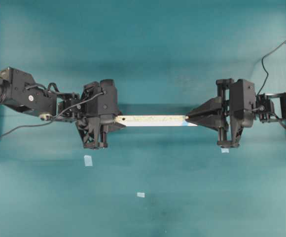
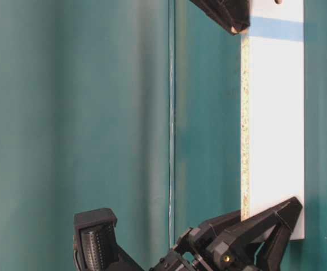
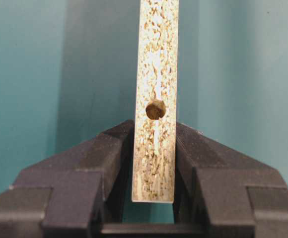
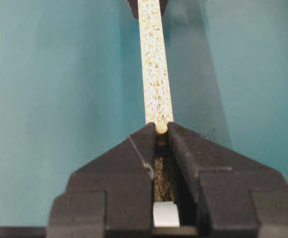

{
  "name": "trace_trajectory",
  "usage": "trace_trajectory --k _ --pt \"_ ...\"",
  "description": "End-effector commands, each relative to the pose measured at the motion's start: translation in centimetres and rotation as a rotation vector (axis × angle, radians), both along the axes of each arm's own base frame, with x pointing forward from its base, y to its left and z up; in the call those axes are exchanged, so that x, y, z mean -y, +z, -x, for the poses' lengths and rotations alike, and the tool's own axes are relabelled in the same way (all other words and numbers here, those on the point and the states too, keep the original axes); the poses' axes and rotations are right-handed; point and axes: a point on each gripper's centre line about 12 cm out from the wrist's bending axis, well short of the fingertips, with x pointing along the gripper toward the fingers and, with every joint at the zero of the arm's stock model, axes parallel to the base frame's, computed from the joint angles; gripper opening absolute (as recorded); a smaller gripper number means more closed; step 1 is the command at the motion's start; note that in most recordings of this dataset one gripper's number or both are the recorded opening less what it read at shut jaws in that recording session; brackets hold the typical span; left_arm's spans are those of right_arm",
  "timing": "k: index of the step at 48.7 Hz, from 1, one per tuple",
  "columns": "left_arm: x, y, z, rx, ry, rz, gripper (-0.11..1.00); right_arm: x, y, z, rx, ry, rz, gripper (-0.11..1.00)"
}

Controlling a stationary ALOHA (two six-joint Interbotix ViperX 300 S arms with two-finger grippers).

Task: Insert the rod into the hole on the wooden board.
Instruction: 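Open right gripper and release the inserted rod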

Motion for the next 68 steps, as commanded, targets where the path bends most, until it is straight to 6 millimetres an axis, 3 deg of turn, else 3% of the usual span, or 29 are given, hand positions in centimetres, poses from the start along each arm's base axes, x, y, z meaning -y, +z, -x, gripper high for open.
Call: trace_trajectory --k 1,4,15,17,51,53,57,62,68 --pt "0.1 0.9 -0.5 0.031 0.0 0.001 0.33 -0.1 0.4 -0.3 0.008 0.006 0.001 0.11" --pt "0.1 0.9 -0.5 0.031 -0.002 0.001 0.33 -0.1 0.4 -0.5 0.0 0.001 -0.002 0.2" --pt "0.1 0.8 -0.4 0.029 -0.002 0.001 0.33 0.0 0.2 -0.5 -0.037 -0.011 -0.008 0.8" --pt "0.1 0.8 -0.4 0.028 -0.001 0.001 0.33 0.0 0.5 -0.6 -0.029 -0.011 -0.008 0.87" --pt "0.1 0.7 -0.4 0.021 0.001 0.002 0.33 1.3 5.0 -0.1 0.1 -0.056 -0.006 0.87" --pt "0.1 0.6 -0.4 0.015 0.002 0.003 0.4 1.4 4.9 0.0 0.095 -0.057 -0.006 0.87" --pt "0.1 0.3 -0.3 0.0 0.005 0.007 0.65 1.4 4.8 0.0 0.089 -0.057 -0.006 0.87" --pt "0.0 0.3 -0.2 -0.011 0.008 0.01 0.89 1.4 4.7 0.0 0.081 -0.057 -0.006 0.87" --pt "0.0 0.4 -0.2 -0.006 0.005 0.008 0.99 1.4 4.7 0.1 0.08 -0.057 -0.006 0.87"
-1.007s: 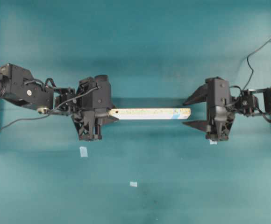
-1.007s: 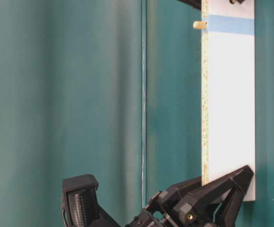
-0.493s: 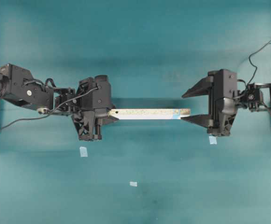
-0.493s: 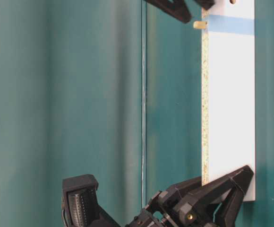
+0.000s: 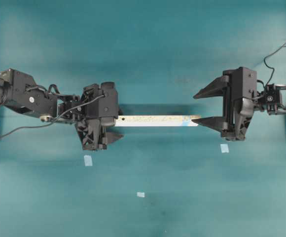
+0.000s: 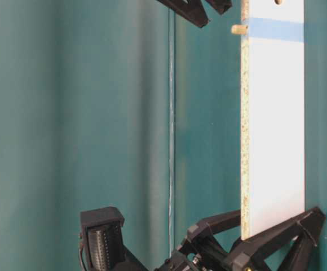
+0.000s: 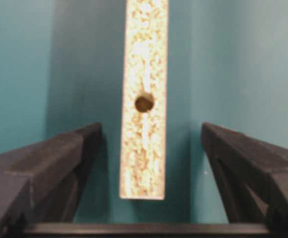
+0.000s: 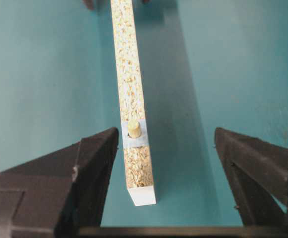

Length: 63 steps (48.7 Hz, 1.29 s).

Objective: Insert the rod into the hole on the wooden board.

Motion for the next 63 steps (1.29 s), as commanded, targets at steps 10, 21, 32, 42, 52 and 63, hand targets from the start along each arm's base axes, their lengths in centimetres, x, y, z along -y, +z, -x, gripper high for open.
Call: trace_trajectory --k 10,21,32,42,52,63 --pt "-0.5 1.3 -0.4 0.037 0.016 0.001 0.99 0.1 0.7 -0.2 0.028 -0.003 0.0 0.87" --pt "-1.2 3.6 -0.3 0.081 0.028 -0.003 0.99 0.1 1.5 0.0 0.055 -0.003 0.002 0.87" --pt "-1.6 5.5 0.7 0.104 0.033 -0.009 0.99 0.0 2.0 0.9 0.075 -0.003 0.001 0.87" --pt "-1.6 6.2 1.0 0.117 0.032 -0.009 0.99 0.0 2.2 2.0 0.063 -0.003 0.0 0.87" --pt "-1.5 6.4 1.7 0.118 0.03 -0.01 0.99 -0.1 2.2 3.4 0.049 -0.005 -0.004 0.87" --pt "-1.5 6.4 2.3 0.117 0.031 -0.009 0.99 -0.2 1.7 4.6 0.022 -0.005 -0.004 0.87"
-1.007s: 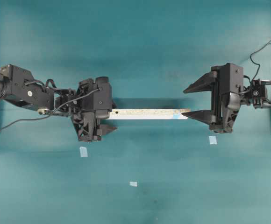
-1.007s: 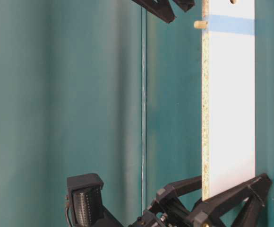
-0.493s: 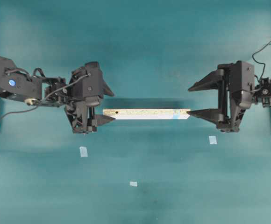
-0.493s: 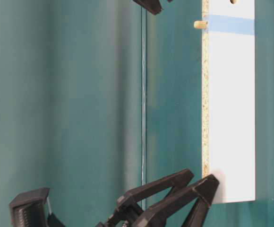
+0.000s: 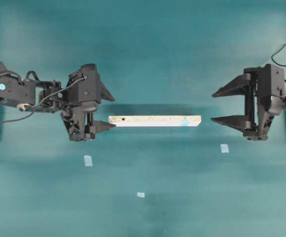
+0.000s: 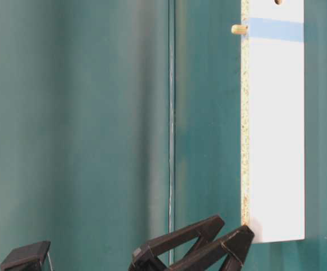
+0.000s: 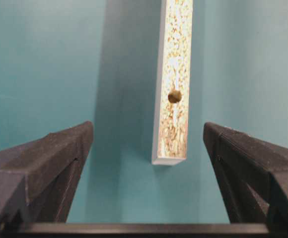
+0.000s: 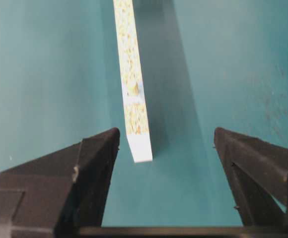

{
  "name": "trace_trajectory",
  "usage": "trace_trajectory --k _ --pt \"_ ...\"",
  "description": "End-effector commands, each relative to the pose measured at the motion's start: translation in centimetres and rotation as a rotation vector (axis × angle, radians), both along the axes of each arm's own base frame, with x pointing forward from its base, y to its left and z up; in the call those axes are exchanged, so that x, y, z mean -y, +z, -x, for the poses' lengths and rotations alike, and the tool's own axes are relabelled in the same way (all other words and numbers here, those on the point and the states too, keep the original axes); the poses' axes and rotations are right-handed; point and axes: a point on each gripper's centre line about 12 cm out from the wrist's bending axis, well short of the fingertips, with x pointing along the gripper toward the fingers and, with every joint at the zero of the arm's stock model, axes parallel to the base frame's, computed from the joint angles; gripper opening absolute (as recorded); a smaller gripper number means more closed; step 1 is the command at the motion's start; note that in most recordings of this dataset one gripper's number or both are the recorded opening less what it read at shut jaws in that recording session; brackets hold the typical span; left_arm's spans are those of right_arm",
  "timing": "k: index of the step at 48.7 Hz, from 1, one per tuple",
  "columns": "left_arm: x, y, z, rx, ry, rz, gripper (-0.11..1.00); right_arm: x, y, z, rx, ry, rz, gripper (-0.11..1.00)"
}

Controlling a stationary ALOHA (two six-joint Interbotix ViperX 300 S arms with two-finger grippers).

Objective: Insert the rod into the hole on the wooden board.

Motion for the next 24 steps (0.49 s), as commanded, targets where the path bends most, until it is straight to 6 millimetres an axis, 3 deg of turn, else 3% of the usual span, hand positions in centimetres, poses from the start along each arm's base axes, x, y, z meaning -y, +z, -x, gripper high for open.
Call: trace_trajectory --k 1,24 --pt "-0.2 1.1 -0.1 0.037 -0.002 -0.009 0.99 0.0 0.2 0.2 0.003 -0.003 -0.001 0.87" --pt "-0.1 1.4 2.2 0.046 -0.002 -0.01 0.99 0.0 0.1 1.0 -0.003 0.0 0.001 0.86"
